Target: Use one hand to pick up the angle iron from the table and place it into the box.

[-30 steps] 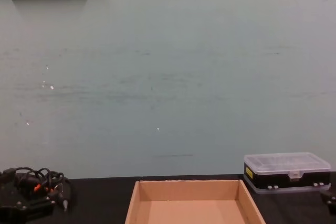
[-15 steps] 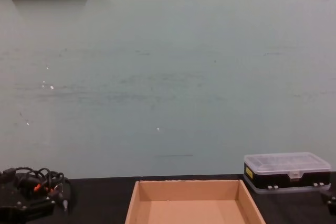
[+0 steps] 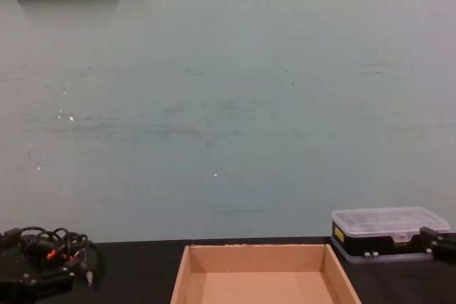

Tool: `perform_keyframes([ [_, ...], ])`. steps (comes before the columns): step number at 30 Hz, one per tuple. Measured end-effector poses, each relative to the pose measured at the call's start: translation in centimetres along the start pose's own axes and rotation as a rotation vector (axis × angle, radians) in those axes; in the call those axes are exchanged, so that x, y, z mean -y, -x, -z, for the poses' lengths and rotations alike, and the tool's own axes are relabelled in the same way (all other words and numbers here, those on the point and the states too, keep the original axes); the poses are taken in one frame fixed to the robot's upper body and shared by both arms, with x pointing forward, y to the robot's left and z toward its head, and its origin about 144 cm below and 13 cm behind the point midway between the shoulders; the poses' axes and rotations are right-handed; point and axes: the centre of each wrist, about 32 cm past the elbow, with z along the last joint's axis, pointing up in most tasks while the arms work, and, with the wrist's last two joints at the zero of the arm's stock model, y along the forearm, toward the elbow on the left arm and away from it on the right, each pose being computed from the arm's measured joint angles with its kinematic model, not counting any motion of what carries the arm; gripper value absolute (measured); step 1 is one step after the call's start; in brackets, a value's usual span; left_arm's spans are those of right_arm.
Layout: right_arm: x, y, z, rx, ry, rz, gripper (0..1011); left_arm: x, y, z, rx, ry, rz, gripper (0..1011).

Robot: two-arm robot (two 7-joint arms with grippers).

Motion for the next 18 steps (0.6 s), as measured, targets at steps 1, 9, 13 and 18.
perform_keyframes([
  [1, 0.1, 0.0, -0.1, -0.004, -0.003, -0.007, 1003, 0.0, 0.0, 0.0, 0.000, 0.000, 0.000, 1000],
  [9, 1.1, -0.6, -1.1, -0.074, -0.024, -0.128, 1003, 0.0, 0.0, 0.0, 0.000, 0.000, 0.000, 1000],
  [13, 1.6, -1.2, -1.8, -0.098, -0.027, -0.245, 1003, 0.0, 0.0, 0.0, 0.000, 0.000, 0.000, 1000],
  [18, 2.0, -1.9, -2.8, -0.088, -0.001, -0.452, 1003, 0.0, 0.0, 0.0, 0.000, 0.000, 0.000, 1000],
])
